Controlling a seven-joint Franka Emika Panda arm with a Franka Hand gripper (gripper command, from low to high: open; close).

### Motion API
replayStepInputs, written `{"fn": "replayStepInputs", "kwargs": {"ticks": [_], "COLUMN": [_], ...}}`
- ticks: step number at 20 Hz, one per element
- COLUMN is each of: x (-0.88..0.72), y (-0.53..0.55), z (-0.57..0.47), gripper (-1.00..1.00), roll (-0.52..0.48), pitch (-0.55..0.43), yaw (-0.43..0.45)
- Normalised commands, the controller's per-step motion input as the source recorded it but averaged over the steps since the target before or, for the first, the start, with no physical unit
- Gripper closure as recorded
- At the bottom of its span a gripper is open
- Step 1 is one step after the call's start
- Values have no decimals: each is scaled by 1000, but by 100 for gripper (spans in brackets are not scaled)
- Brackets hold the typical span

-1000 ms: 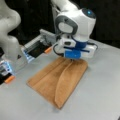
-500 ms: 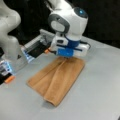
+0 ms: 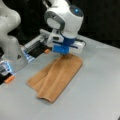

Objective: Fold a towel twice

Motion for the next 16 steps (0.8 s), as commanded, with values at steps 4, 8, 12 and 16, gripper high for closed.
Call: {"fn": "replayStepInputs", "kwargs": {"ticks": [4, 8, 12, 16], "x": [-462, -433, -403, -360], "y": [203, 163, 109, 73], "z": [3, -6, -44, -87], "gripper": [100, 100, 100, 100], "roll": [42, 41, 57, 64], "pitch": [-42, -64, -102, -160], "yaw": [-245, -246, -222, -215]}}
